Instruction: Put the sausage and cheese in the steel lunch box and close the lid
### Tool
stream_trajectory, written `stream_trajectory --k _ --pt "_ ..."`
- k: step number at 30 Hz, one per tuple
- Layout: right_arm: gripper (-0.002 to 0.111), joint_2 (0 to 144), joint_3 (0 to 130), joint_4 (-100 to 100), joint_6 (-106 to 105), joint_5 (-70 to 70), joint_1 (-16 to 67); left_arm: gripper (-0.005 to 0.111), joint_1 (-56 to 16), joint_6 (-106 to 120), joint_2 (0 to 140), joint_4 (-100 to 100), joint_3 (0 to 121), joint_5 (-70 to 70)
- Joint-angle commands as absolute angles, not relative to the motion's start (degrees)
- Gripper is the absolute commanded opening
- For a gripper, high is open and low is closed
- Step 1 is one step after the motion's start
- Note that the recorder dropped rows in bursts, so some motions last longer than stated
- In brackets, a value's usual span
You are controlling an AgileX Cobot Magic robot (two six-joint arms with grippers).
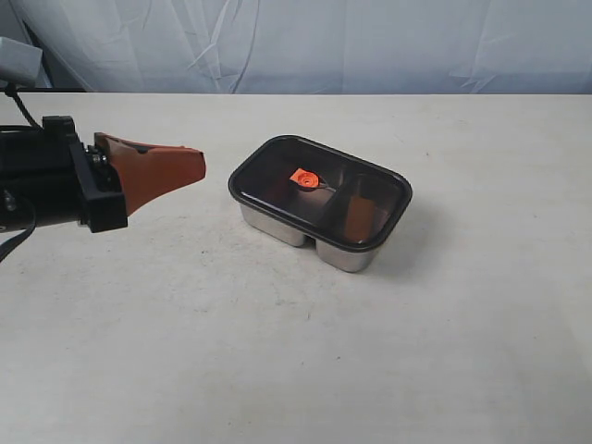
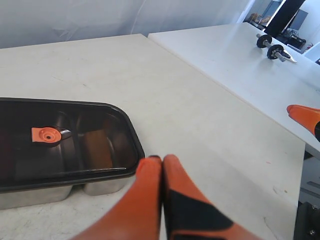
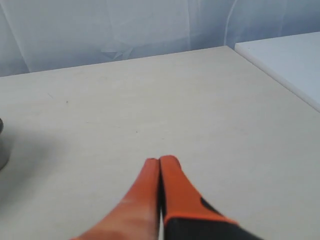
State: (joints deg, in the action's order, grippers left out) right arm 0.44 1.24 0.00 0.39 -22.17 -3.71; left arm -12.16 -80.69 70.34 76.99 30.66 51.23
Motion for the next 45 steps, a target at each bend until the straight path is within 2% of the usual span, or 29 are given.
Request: stream_trajectory --k 1,23,25,28,30,34,39,45 --pt "-0.001 0.0 0.2 -1.0 -0.4 -21.4 -4.0 0.0 -12.2 -80.5 70.0 76.8 30.4 51.1" --pt "-0.001 0.0 0.0 -1.8 -0.3 -20.3 -4.0 0.0 -12.2 -80.4 70.0 76.8 30.4 51.1" --pt "-0.001 0.0 0.0 -1.8 -0.3 -20.3 -4.0 0.0 -12.1 -74.5 70.0 77.0 30.4 48.7" --pt "-0.001 0.0 0.0 -1.0 0.0 -20.4 -4.0 0.0 -11.5 -68.8 69.5 74.1 29.3 45.2" --pt "-0.001 0.0 0.0 -0.7 0.0 -20.4 -4.0 0.0 -11.5 -68.7 67.9 65.4 27.6 44.1" --pt "-0.001 0.0 0.0 -0.7 0.0 -20.4 -4.0 0.0 -11.5 -64.8 61.3 44.5 23.1 38.9" --pt "-0.001 0.0 0.0 -0.7 0.0 -20.4 -4.0 0.0 -11.5 -42.6 46.9 33.4 17.9 37.3" --pt "-0.001 0.0 0.0 -0.7 0.0 -20.4 -4.0 0.0 -11.5 -21.1 26.5 13.2 11.5 17.6"
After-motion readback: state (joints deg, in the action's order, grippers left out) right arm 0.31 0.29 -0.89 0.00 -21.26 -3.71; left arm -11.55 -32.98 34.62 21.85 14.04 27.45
